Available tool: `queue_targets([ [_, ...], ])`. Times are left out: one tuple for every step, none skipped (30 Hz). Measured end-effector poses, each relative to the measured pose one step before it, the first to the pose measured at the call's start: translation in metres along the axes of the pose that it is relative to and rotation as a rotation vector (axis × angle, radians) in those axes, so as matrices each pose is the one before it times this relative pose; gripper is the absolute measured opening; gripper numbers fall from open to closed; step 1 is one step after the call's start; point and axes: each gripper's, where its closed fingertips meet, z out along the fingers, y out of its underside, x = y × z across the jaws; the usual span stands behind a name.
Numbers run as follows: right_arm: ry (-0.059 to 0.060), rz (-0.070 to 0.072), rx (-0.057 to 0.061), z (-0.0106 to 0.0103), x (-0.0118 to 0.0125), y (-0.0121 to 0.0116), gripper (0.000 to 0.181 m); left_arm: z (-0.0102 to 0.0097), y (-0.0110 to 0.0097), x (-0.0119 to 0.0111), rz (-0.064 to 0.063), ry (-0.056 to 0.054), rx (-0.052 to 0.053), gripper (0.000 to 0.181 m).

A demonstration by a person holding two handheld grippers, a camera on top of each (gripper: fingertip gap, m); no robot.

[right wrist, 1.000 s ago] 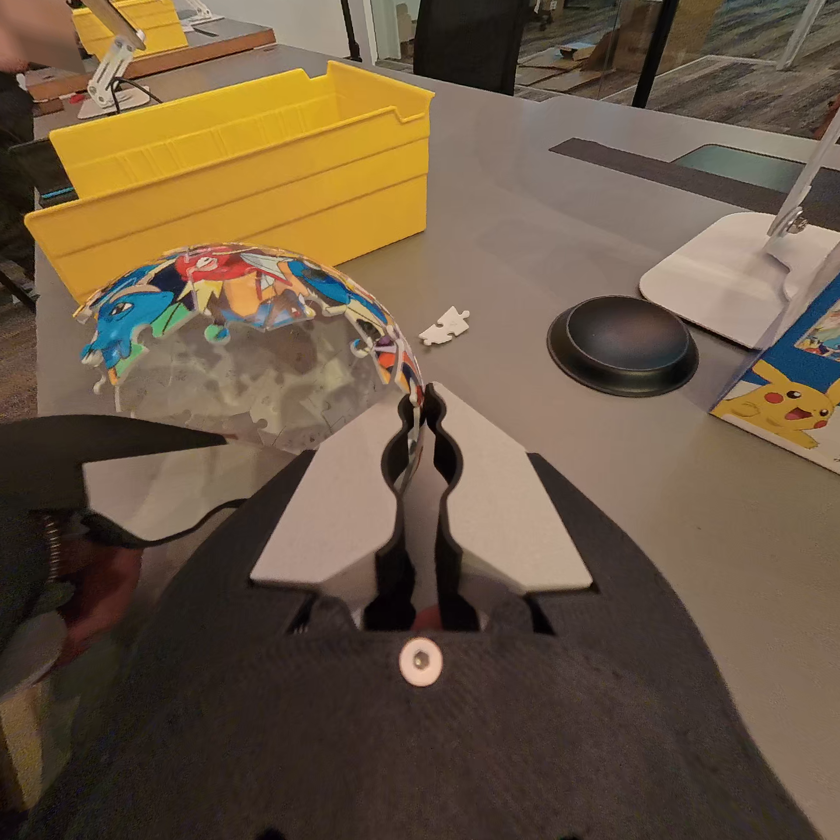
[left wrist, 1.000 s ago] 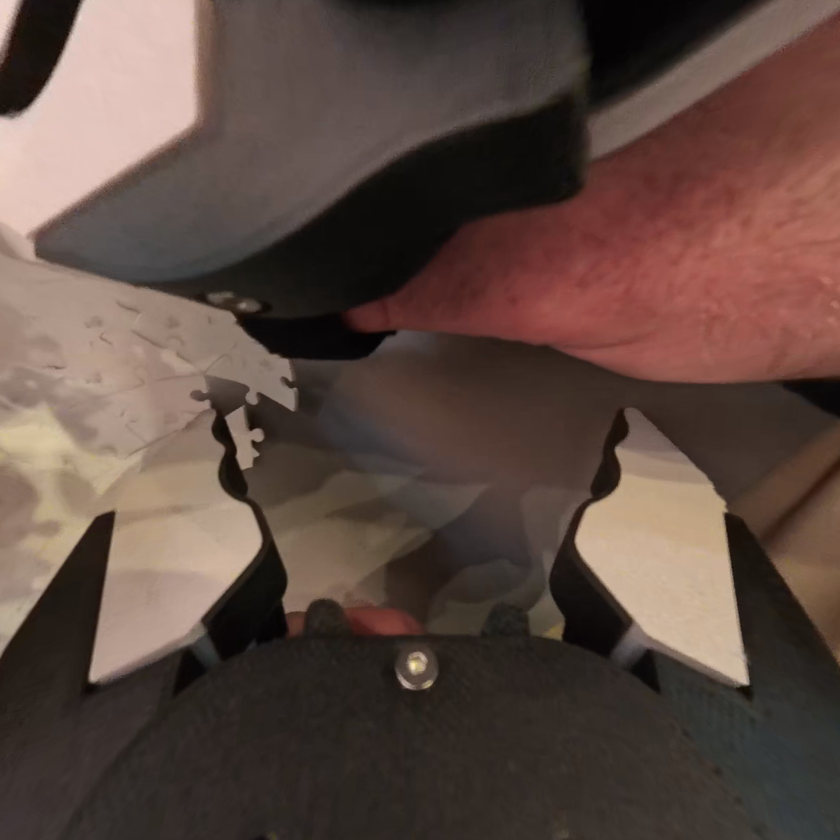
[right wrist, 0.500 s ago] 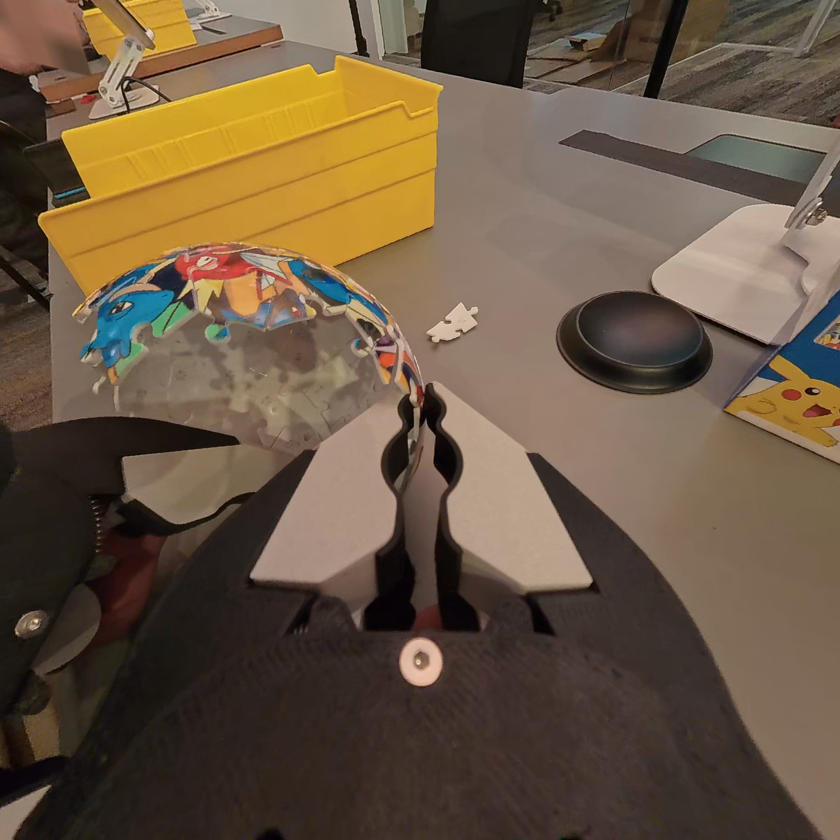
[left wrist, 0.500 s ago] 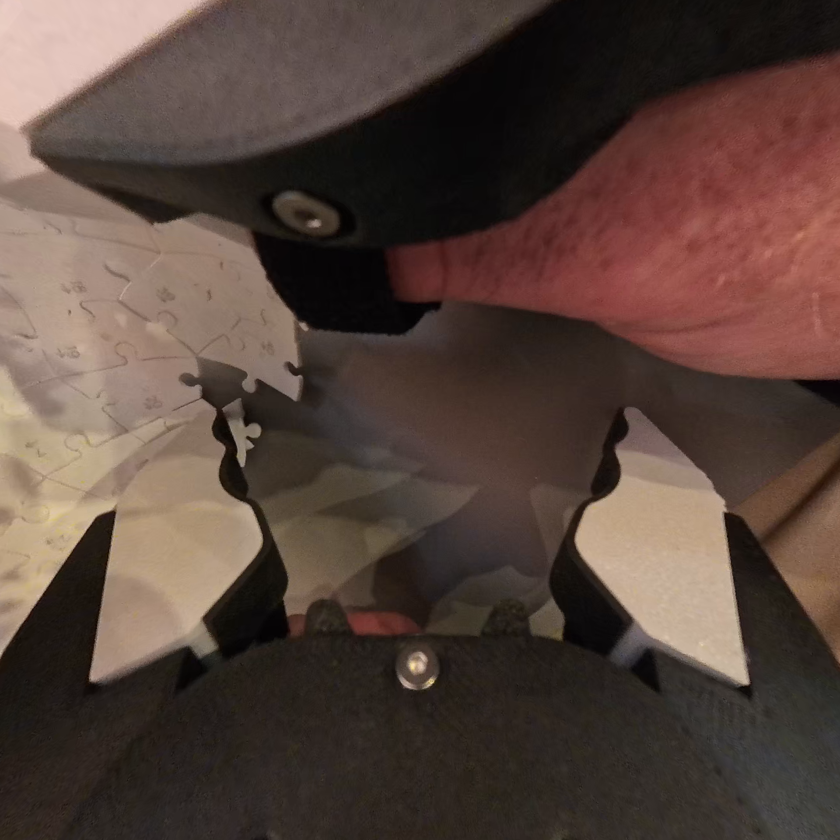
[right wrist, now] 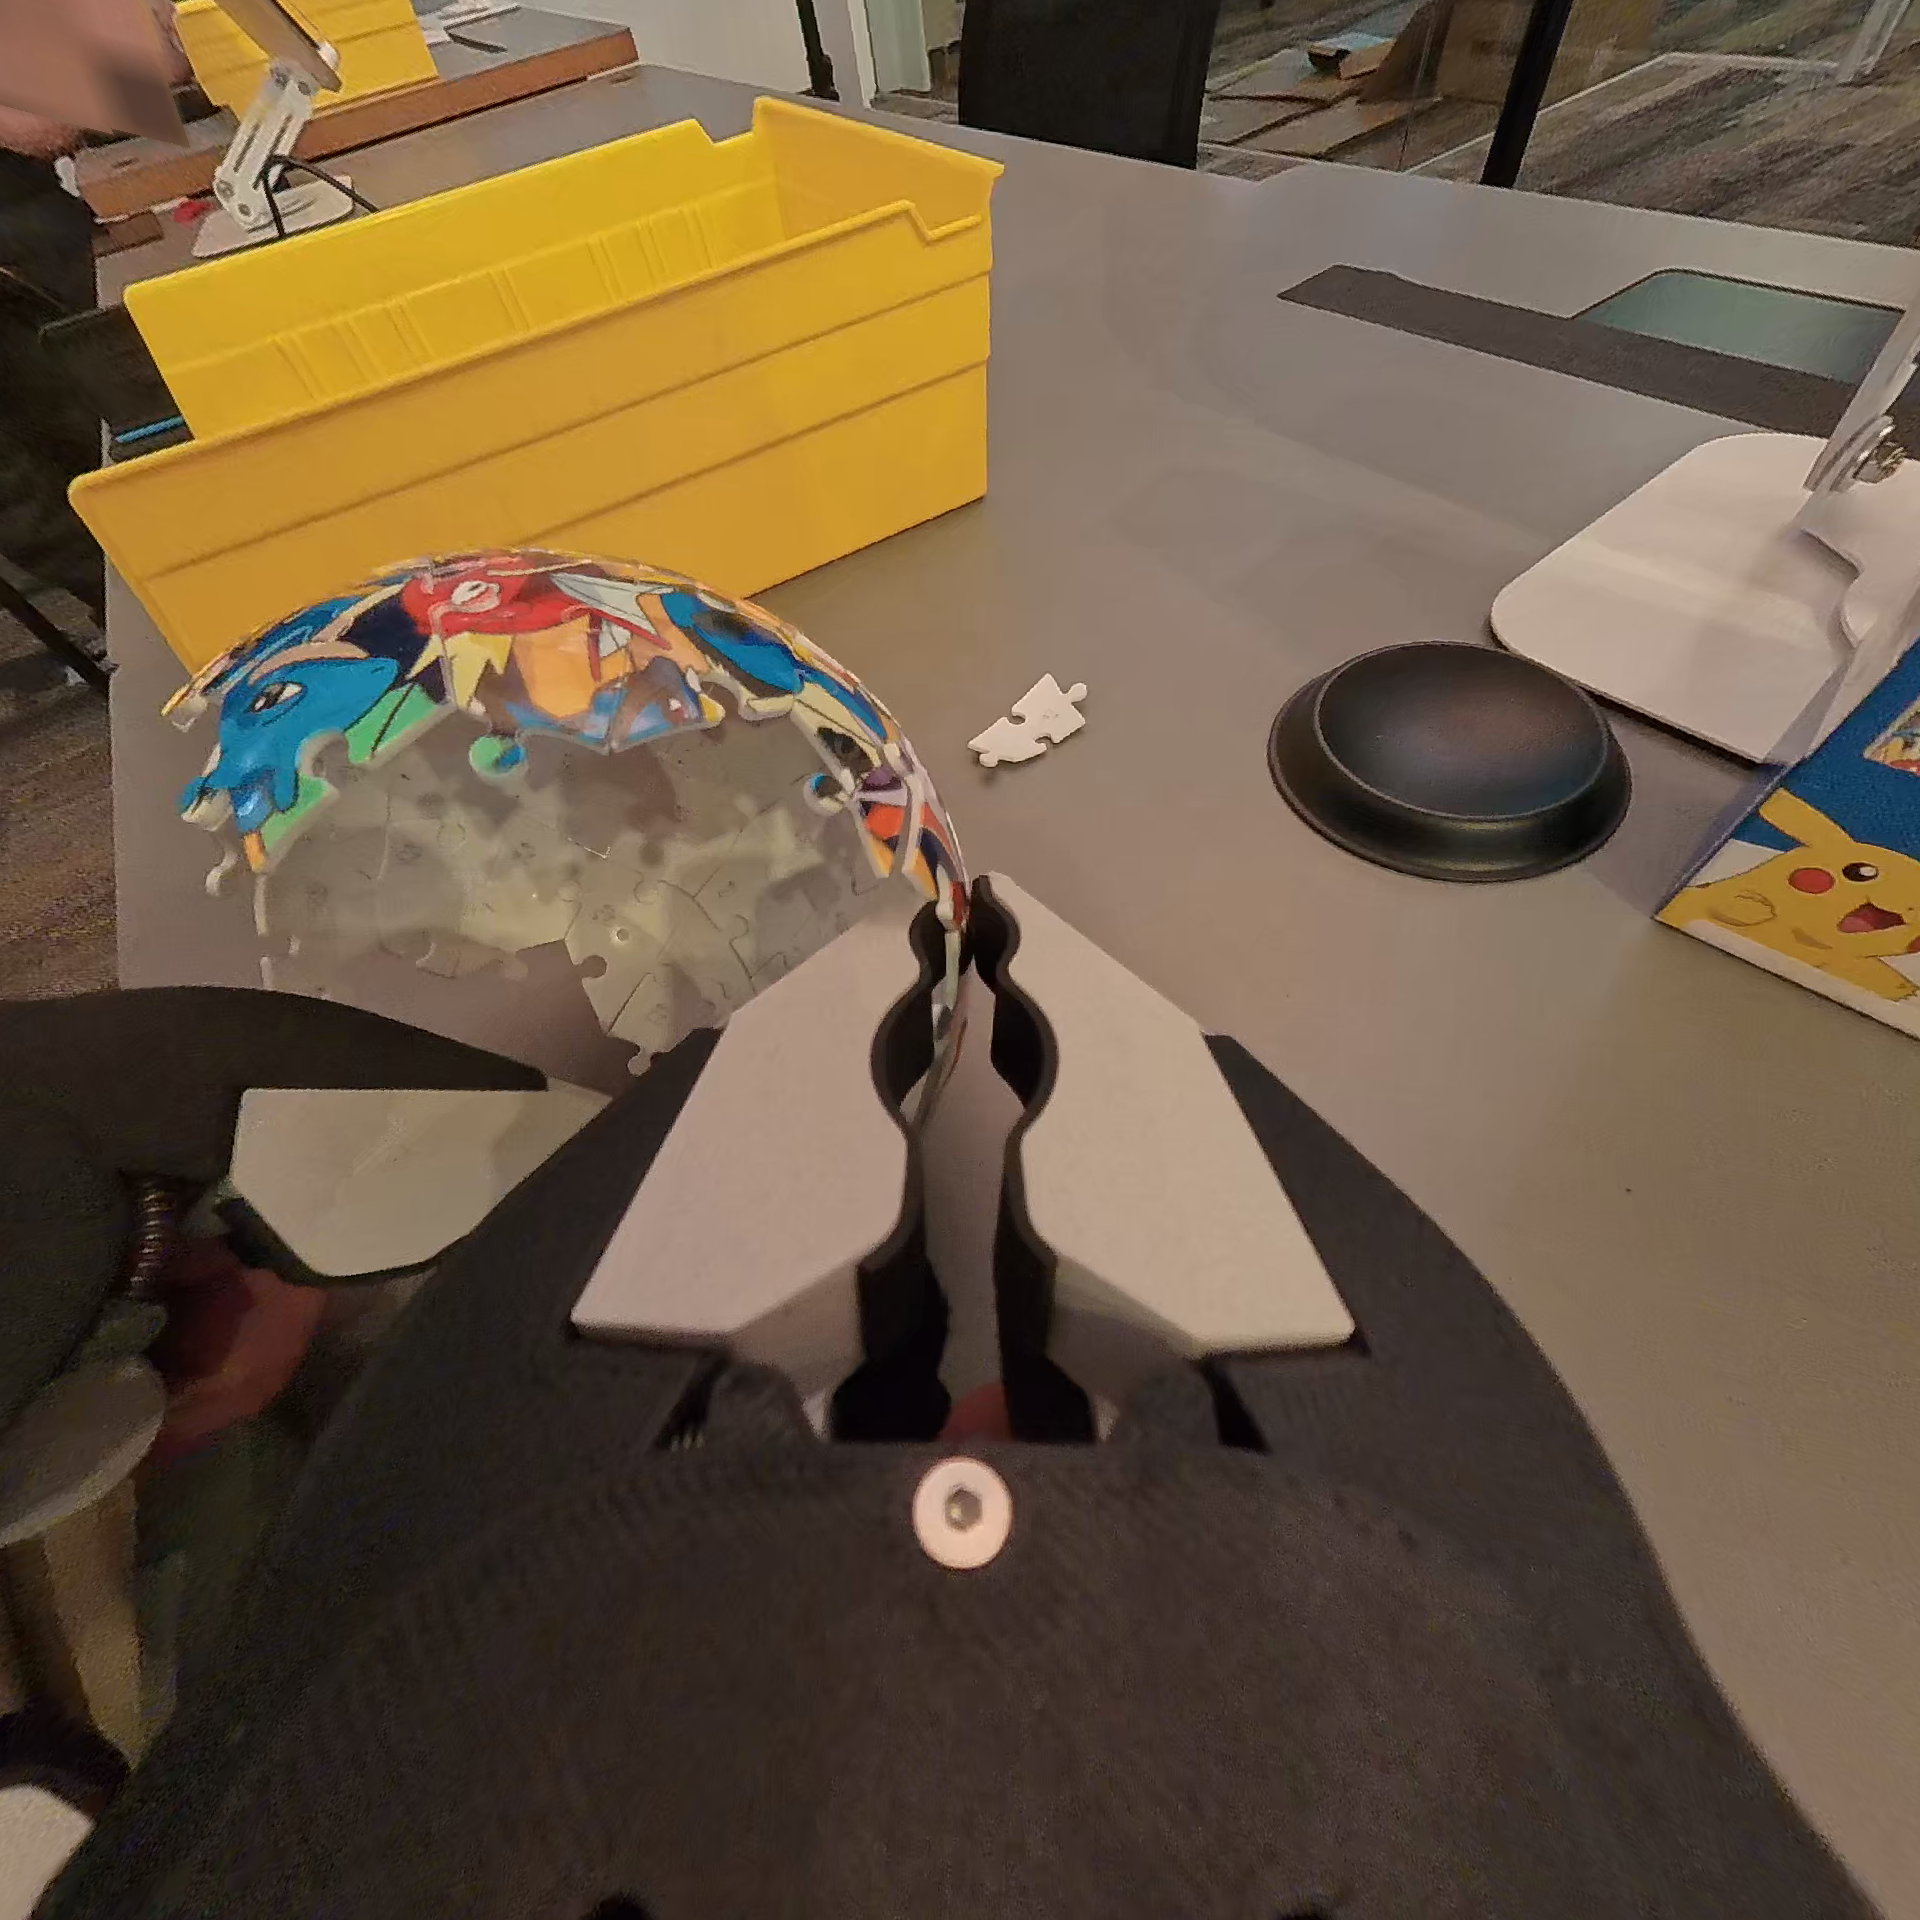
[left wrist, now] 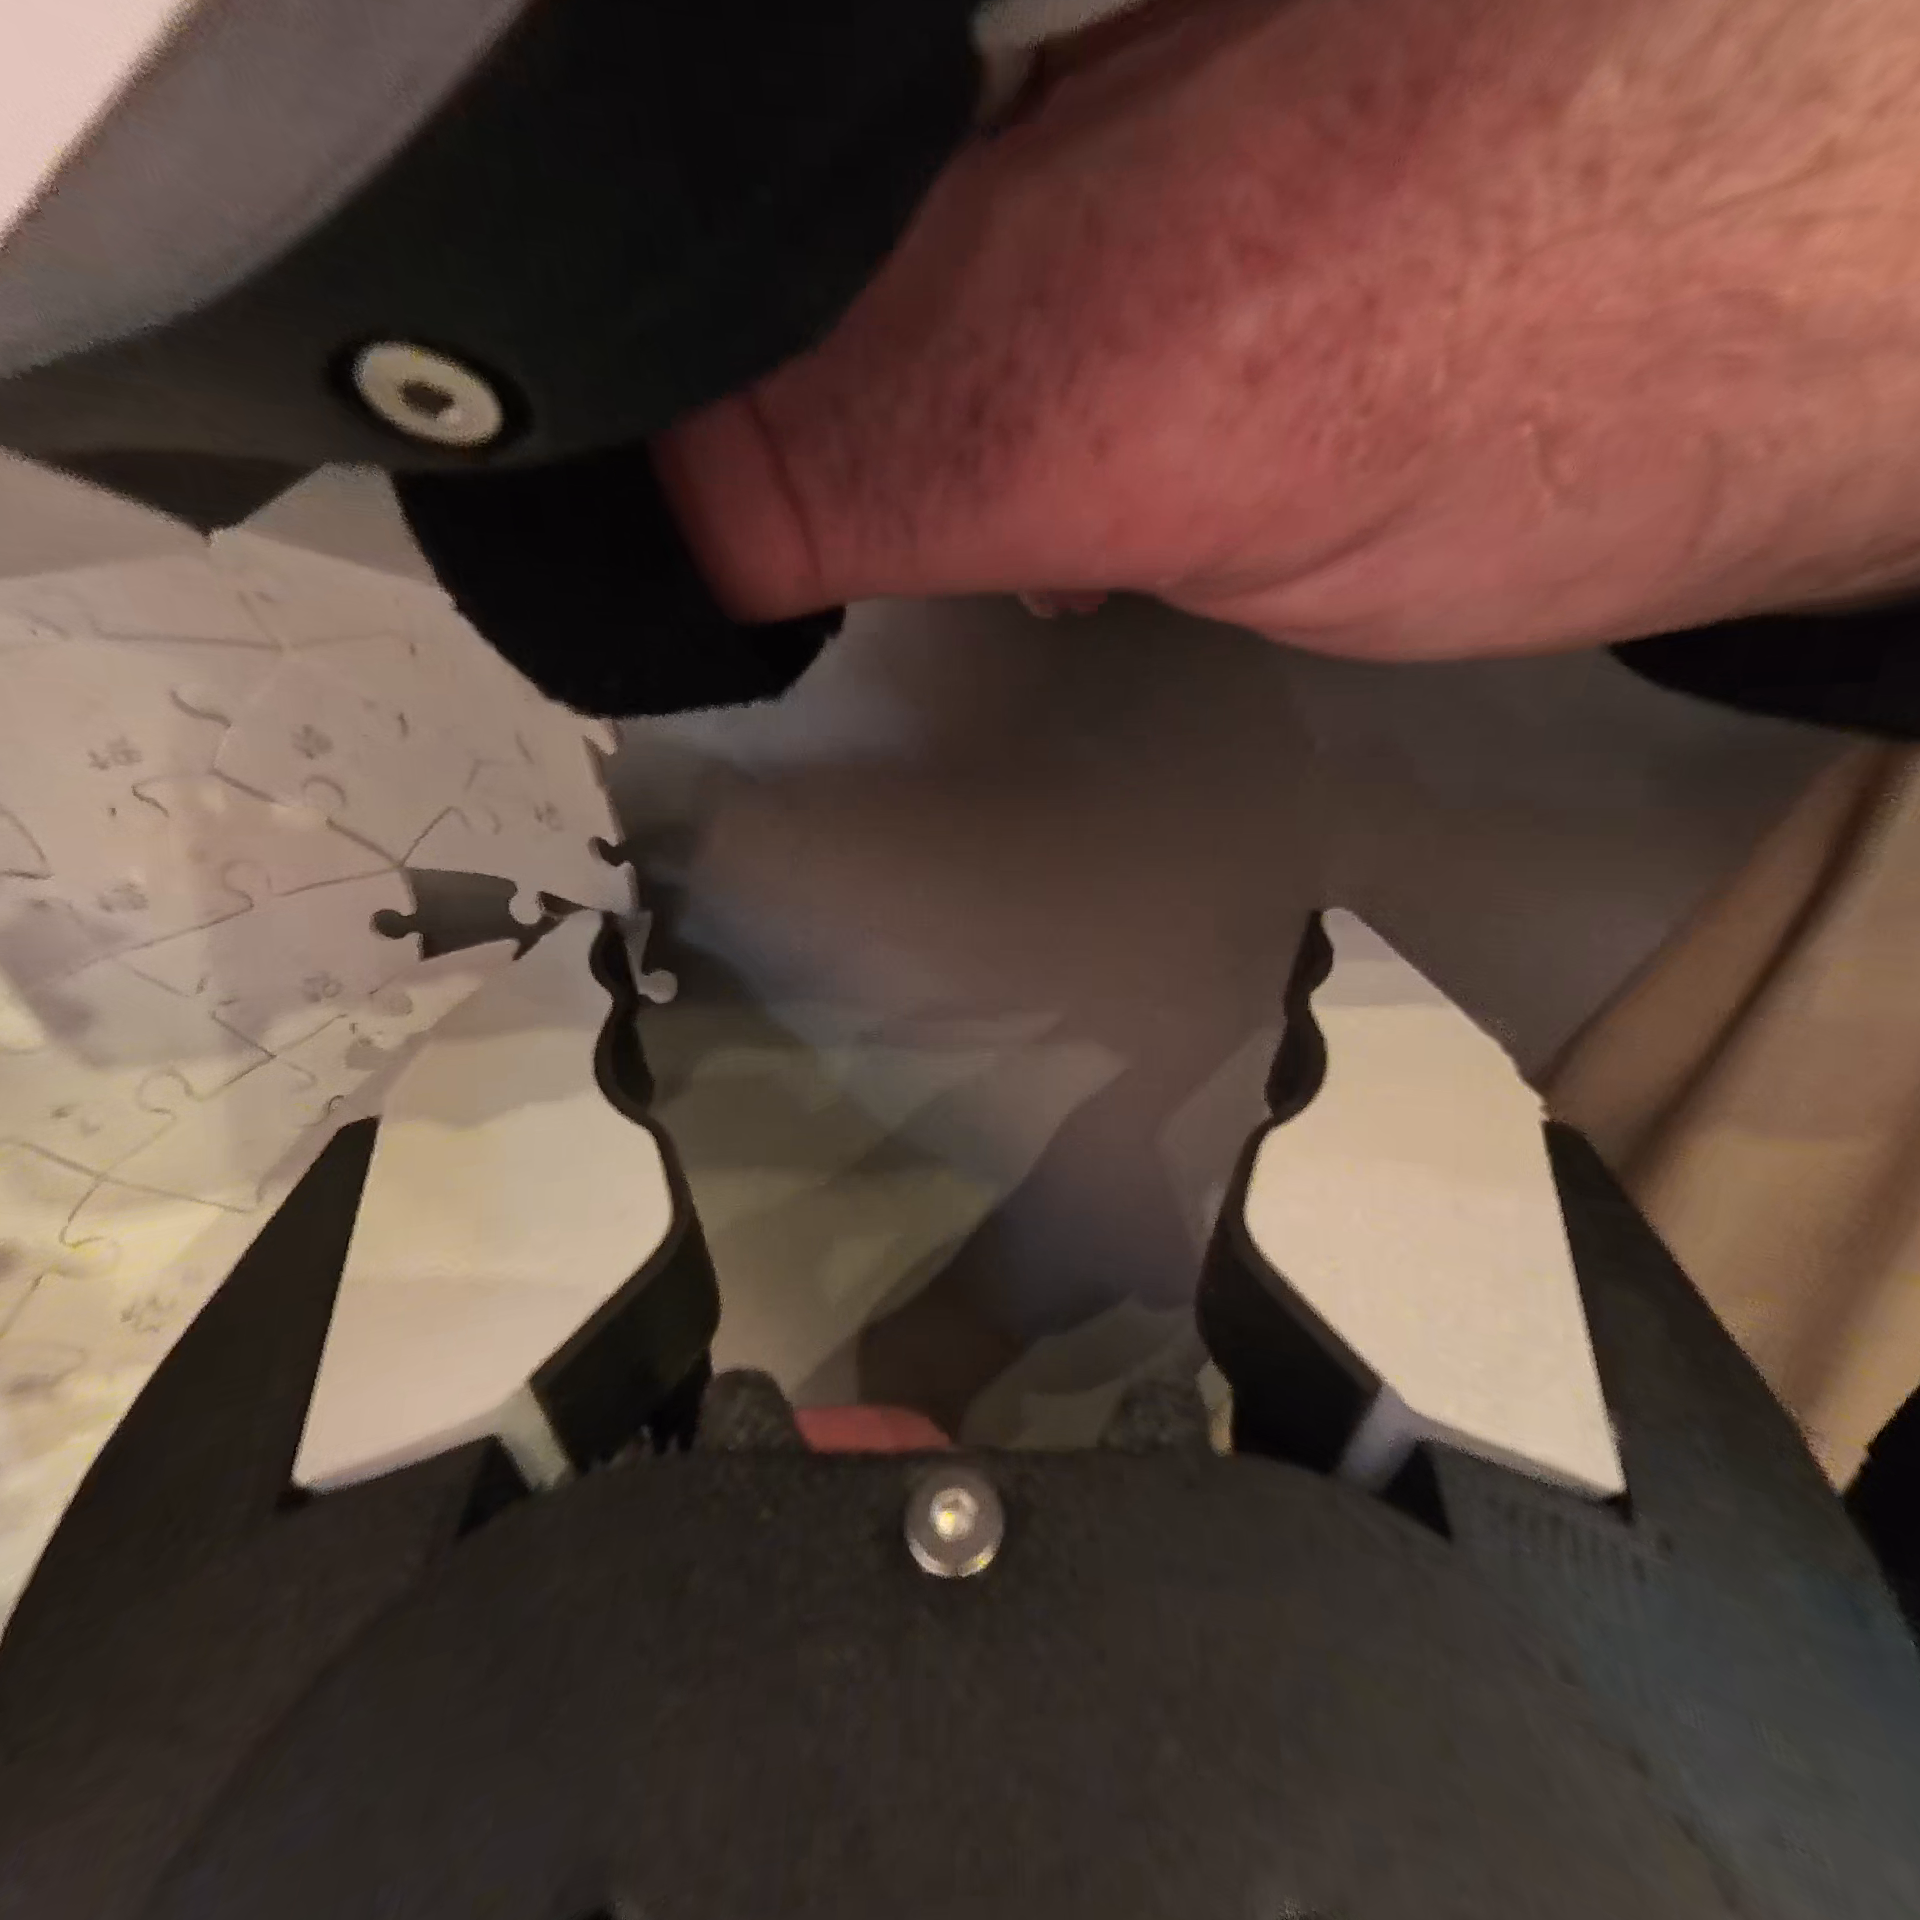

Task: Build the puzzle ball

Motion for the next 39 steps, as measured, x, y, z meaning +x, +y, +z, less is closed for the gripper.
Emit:
queue_targets([
  [0.0003, 0.0003, -0.0014, -0.00008, 0.00012, 0.00017, 0.001, -0.00103, 0.00078, 0.00053, 0.0076, 0.0052, 0.0019, 0.114],
  [0.0002, 0.0003, -0.0012, 0.0, 0.00021, 0.00021, 0.001, -0.00086, 0.00048, 0.00075, 0.0088, 0.0044, 0.0034, 0.112],
  [0.0002, 0.0, -0.0007, -0.00012, 0.00016, 0.00011, 0.001, -0.00076, 0.00003, -0.00045, 0.0081, -0.0051, 0.0072, 0.111],
  [0.0006, -0.0009, -0.0007, -0.00007, 0.00028, 0.0002, 0.001, -0.00116, 0.00063, -0.00169, -0.0018, -0.0133, 0.0004, 0.111],
  [0.0004, -0.0008, -0.0011, 0.00001, 0.00008, 0.00013, 0.001, -0.00201, 0.00042, -0.0011, -0.0039, -0.0128, 0.0005, 0.11],
  [0.0009, 0.0, -0.0016, 0.00004, 0.0002, 0.00026, 0.001, -0.00279, -0.00031, -0.00068, -0.0011, -0.0159, 0.0076, 0.111],
  [-0.0001, 0.0005, -0.0007, 0.00004, 0.00016, 0.00014, 0.001, -0.00292, 0.00047, -0.00166, 0.0006, -0.0245, 0.0008, 0.112],
  [-0.0003, 0.0006, -0.0002, 0.00001, 0.00001, 0.00001, 0.001, -0.00255, 0.00053, 0.00002, 0.0047, -0.0148, -0.0001, 0.113],
  [0.0003, -0.0004, -0.0006, 0.00017, 0.00002, 0.00011, 0.001, -0.00127, -0.00006, 0.00295, 0.0021, 0.0036, 0.0024, 0.112],
  [0.0003, -0.001, -0.0008, 0.00019, -0.00006, 0.00003, 0.001, 0.00074, 0.0019, 0.00233, -0.0055, 0.0035, -0.015, 0.113],
  [-0.0001, -0.001, 0.0001, 0.00014, -0.00019, -0.00003, 0.001, 0.00245, 0.00269, -0.00016, -0.0052, -0.0054, -0.02, 0.115],
  [-0.0008, -0.0006, 0.0007, -0.00011, -0.00032, 0.00001, 0.001, 0.00229, 0.00073, 0.00055, -0.011, 0.0079, -0.0012, 0.116],
  [-0.0003, -0.0002, -0.0001, -0.00014, -0.0002, 0.00009, 0.001, 0.00139, 0.00097, -0.00059, -0.0282, 0.0102, -0.0045, 0.117],
  [-0.0002, -0.0007, -0.0004, -0.00021, -0.00032, 0.00018, 0.001, 0.00098, 0.00079, -0.00235, -0.0208, -0.001, -0.0078, 0.12],
  [-0.0012, -0.0015, 0.0003, -0.0002, -0.00042, -0.00001, 0.001, 0.00031, -0.00023, -0.00124, 0.0004, -0.0004, 0.0002, 0.121],
  [-0.0011, -0.0011, -0.0003, -0.00009, -0.00036, 0.00011, 0.001, 0.0002, -0.00033, -0.00003, 0.0067, 0.0024, -0.0001, 0.121],
  [-0.0003, -0.0009, -0.0002, -0.00009, -0.00027, 0.0001, 0.001, 0.00059, -0.00003, -0.00127, -0.0022, -0.0036, -0.0049, 0.123],
  [-0.0003, -0.0016, -0.0005, 0.00001, -0.00015, 0.00008, 0.001, 0.0006, 0.00016, -0.00131, -0.0051, -0.0014, -0.0043, 0.126],
  [-0.0003, -0.0032, -0.0004, -0.00022, -0.00032, -0.00002, 0.001, 0.00055, 0.00019, -0.00008, -0.0052, 0.0073, -0.002, 0.126],
  [-0.0016, -0.0027, -0.0017, -0.00005, -0.00039, 0.00015, 0.001, 0.0007, 0.0001, -0.0006, -0.0072, 0.0026, 0.0, 0.127],
  [-0.0028, -0.0009, -0.0026, -0.00005, -0.00057, 0.00034, 0.001, 0.00052, -0.00062, -0.00131, -0.0057, -0.003, 0.0022, 0.127],
  [-0.0023, -0.0016, -0.0004, -0.00022, -0.0003, -0.00007, 0.001, 0.00047, -0.00057, -0.00054, -0.0008, -0.0013, 0.0018, 0.128],
  [-0.0018, -0.0018, 0.0003, -0.00002, -0.00013, -0.00013, 0.001, 0.00031, -0.00044, -0.00054, -0.0005, -0.0008, -0.0016, 0.128],
  [-0.0002, 0.0007, -0.0003, -0.00015, 0.00018, 0.00007, 0.001, 0.00026, -0.00056, -0.00079, -0.0006, -0.0024, -0.0017, 0.128],
  [-0.0002, 0.0008, -0.0005, -0.00013, 0.00017, 0.00018, 0.001, 0.00032, -0.00072, -0.00085, -0.0009, -0.003, 0.0024, 0.128],
  [0.0004, -0.0003, 0.0001, -0.00009, 0.0001, 0.00003, 0.001, 0.00038, -0.00041, -0.00072, -0.001, -0.0024, 0.0015, 0.129],
  [0.0002, -0.0009, 0.0, -0.0003, -0.00007, -0.00007, 0.001, 0.00029, -0.00047, -0.00036, -0.0004, -0.0014, 0.0006, 0.13],
  [0.0001, -0.0013, 0.0001, -0.00012, -0.00011, -0.00015, 0.001, 0.00044, -0.00052, -0.00026, 0.0009, -0.001, 0.0003, 0.13],
  [-0.0003, -0.0008, 0.0003, -0.00009, -0.00028, -0.00007, 0.001, 0.00031, -0.00048, -0.00034, 0.0012, 0.0, 0.0001, 0.131],
  [-0.0003, -0.001, -0.0001, 0.0, -0.0002, -0.00008, 0.001, 0.00036, -0.00033, -0.00026, 0.0017, 0.0004, -0.0029, 0.131],
  [-0.0017, -0.001, -0.0011, 0.0001, -0.00064, 0.00014, 0.001, 0.00026, -0.00014, -0.00027, 0.004, 0.0012, -0.0052, 0.131],
  [-0.003, -0.0009, -0.0016, 0.00014, -0.0008, 0.00039, 0.001, 0.00048, -0.00008, -0.00074, 0.0021, 0.0013, -0.0059, 0.133],
  [-0.0018, -0.0005, -0.0011, 0.00009, -0.00081, 0.00048, 0.001, 0.0005, -0.00054, -0.00105, 0.0004, -0.0016, -0.0022, 0.134],
  [-0.0008, -0.0014, -0.0005, 0.00009, -0.00063, 0.00031, 0.001, 0.00038, -0.00082, -0.00124, -0.0004, -0.0054, 0.0026, 0.135],
  [0.0007, -0.0015, -0.0003, 0.00007, -0.00023, 0.00006, 0.001, 0.00024, -0.0004, -0.00002, -0.0016, 0.0003, 0.0007, 0.134],
  [0.0, -0.0002, -0.0005, -0.00002, 0.00011, 0.00005, 0.001, -0.00018, 0.00009, 0.00032, -0.0005, 0.0005, 0.0004, 0.134],
  [-0.0009, 0.0019, -0.0005, 0.00006, 0.00027, 0.00019, 0.001, -0.00086, 0.00018, -0.00032, 0.0025, -0.008, -0.0002, 0.134],
  [0.0005, 0.0021, -0.0012, 0.00013, 0.00048, 0.00055, 0.002, -0.0019, -0.00053, -0.0003, 0.0137, -0.0166, 0.0036, 0.132],
  [0.0008, 0.0008, -0.0011, 0.00004, 0.0005, 0.00037, 0.001, -0.00216, -0.00087, 0.00028, 0.0241, -0.016, 0.0072, 0.13],
])
